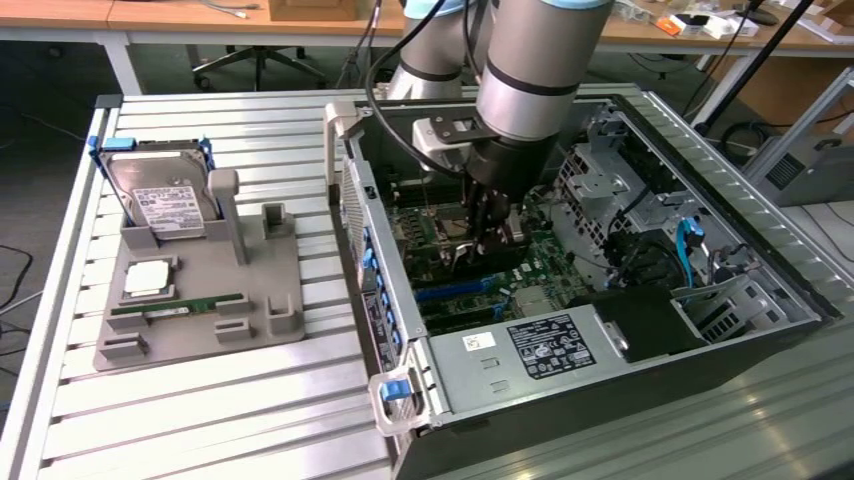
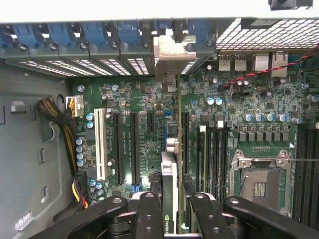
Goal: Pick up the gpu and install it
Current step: 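Insert the gpu into the slot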
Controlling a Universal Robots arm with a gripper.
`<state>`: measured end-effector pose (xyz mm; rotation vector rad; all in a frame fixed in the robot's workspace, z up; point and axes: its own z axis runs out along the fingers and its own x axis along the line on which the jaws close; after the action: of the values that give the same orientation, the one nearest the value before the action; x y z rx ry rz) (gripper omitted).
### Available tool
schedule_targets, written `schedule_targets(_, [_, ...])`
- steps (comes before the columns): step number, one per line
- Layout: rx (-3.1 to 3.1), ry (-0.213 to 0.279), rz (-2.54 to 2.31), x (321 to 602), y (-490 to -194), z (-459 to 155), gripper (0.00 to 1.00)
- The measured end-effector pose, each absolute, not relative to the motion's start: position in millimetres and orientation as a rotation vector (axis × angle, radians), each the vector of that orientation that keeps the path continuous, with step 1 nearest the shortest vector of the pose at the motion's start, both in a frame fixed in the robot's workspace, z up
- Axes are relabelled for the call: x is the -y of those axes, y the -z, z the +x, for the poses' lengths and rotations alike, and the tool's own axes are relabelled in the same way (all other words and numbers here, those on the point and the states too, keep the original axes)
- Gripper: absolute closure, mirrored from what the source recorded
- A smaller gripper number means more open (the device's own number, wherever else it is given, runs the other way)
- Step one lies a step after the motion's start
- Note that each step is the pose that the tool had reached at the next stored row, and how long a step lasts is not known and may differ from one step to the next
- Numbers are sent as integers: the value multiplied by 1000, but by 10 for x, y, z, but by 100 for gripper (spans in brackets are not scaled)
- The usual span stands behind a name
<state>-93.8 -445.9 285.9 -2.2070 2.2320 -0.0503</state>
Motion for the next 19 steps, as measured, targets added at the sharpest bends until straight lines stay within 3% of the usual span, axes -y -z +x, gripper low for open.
schedule_targets(19, [-2230,45,-2205,4449,-2836,-939,73])
